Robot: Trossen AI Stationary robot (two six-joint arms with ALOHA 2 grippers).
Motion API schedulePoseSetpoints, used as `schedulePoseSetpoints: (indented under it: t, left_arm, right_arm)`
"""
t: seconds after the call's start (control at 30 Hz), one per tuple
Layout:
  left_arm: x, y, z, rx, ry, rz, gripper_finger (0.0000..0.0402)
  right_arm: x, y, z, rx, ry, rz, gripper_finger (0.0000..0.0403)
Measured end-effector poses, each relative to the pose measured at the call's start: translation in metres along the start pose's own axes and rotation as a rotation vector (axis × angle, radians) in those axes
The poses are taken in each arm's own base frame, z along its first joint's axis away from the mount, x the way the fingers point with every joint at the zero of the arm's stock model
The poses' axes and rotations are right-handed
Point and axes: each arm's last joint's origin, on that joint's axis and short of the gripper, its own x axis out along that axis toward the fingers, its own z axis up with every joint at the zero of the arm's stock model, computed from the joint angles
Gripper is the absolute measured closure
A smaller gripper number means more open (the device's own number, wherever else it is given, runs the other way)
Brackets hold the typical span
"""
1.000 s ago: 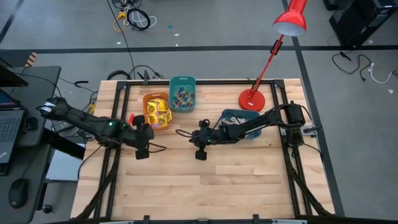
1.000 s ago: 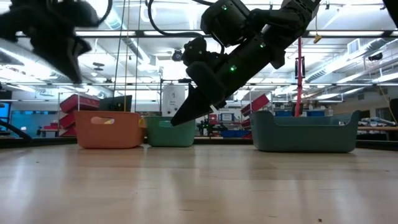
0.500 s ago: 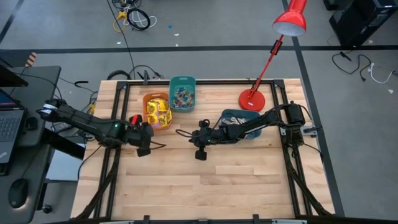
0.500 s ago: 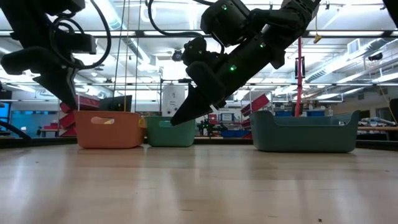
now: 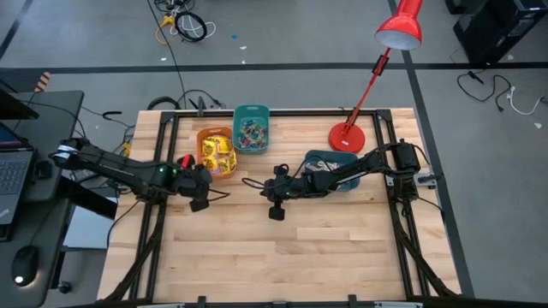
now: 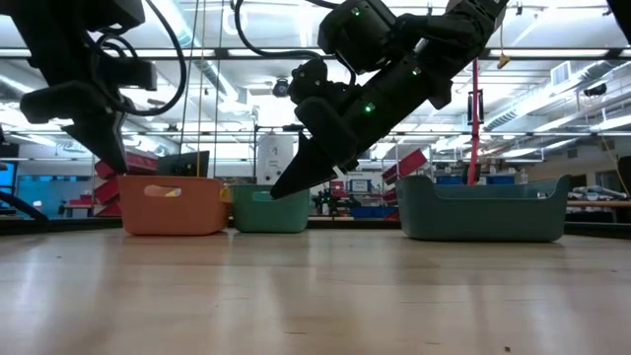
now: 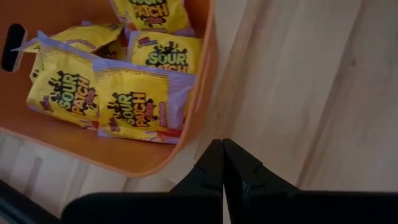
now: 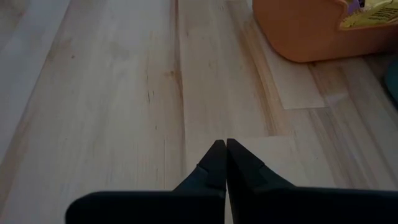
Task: Sort candy
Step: Move the orange bin to the left side of the green bin
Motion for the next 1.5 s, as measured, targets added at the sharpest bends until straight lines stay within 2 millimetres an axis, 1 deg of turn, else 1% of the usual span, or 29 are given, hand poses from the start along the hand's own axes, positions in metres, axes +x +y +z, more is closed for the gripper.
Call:
schedulePoseSetpoints:
  t: [0.27, 0.53, 0.73, 0.97, 1.13, 1.33, 1.5]
  left_arm:
    - [0.003, 0.006, 0.002, -0.069, 0.007, 0.023, 0.0402]
    - [0.003, 0.004, 0.009, -0.306, -0.047, -0.019, 0.0402]
    - [0.009, 0.0, 0.009, -0.411, -0.004, -0.001, 0.0402]
    - [0.021, -0.004, 0.009, -0.406, 0.044, 0.075, 0.0402]
    - [0.024, -0.005, 0.008, -0.394, 0.059, 0.102, 0.0402]
    - [0.025, 0.002, 0.004, -0.398, 0.087, 0.18, 0.0402]
    - [0.026, 0.006, 0.005, -0.394, 0.075, 0.216, 0.0402]
  right_arm:
    - [0.0, 0.0, 0.0, 0.0, 0.0, 0.0, 0.0403]
    - [0.0, 0.0, 0.0, 0.0, 0.0, 0.0, 0.0403]
    - [0.0, 0.0, 0.0, 0.0, 0.001, 0.0, 0.0403]
    - [0.0, 0.0, 0.0, -0.005, 0.003, -0.001, 0.0403]
    - [0.0, 0.0, 0.0, -0.005, 0.003, -0.001, 0.0403]
    - [0.0, 0.0, 0.0, -0.004, -0.002, 0.0, 0.0403]
    - [0.0, 0.0, 0.0, -0.004, -0.005, 0.0, 0.0403]
